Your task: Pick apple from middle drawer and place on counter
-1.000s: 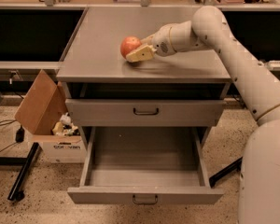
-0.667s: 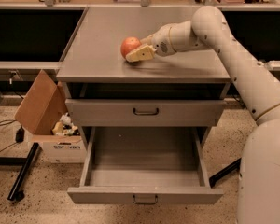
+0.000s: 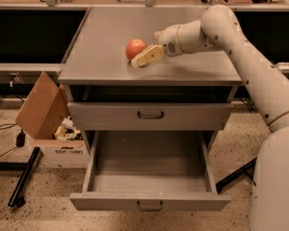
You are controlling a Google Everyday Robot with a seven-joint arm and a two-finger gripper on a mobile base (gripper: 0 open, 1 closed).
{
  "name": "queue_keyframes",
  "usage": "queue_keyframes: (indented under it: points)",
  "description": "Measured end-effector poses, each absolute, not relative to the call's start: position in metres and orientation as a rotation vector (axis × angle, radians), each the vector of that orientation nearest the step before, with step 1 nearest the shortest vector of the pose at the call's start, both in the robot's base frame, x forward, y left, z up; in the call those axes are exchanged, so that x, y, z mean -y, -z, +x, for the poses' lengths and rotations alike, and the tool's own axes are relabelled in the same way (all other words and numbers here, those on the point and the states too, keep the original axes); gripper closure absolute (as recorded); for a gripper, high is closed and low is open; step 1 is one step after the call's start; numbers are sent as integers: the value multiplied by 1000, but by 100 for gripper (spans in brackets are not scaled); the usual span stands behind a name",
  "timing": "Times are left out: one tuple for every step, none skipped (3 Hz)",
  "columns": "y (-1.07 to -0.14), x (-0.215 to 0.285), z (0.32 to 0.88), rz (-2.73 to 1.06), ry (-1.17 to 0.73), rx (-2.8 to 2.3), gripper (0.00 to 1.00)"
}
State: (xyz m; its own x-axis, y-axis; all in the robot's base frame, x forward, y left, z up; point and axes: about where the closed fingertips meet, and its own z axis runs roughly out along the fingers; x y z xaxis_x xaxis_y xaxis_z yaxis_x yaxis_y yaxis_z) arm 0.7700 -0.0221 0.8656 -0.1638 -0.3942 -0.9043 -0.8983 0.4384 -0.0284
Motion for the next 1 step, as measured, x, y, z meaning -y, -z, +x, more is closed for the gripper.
queue_keyframes:
  points:
    - [-893, 46, 750, -1056, -611, -1659, 0]
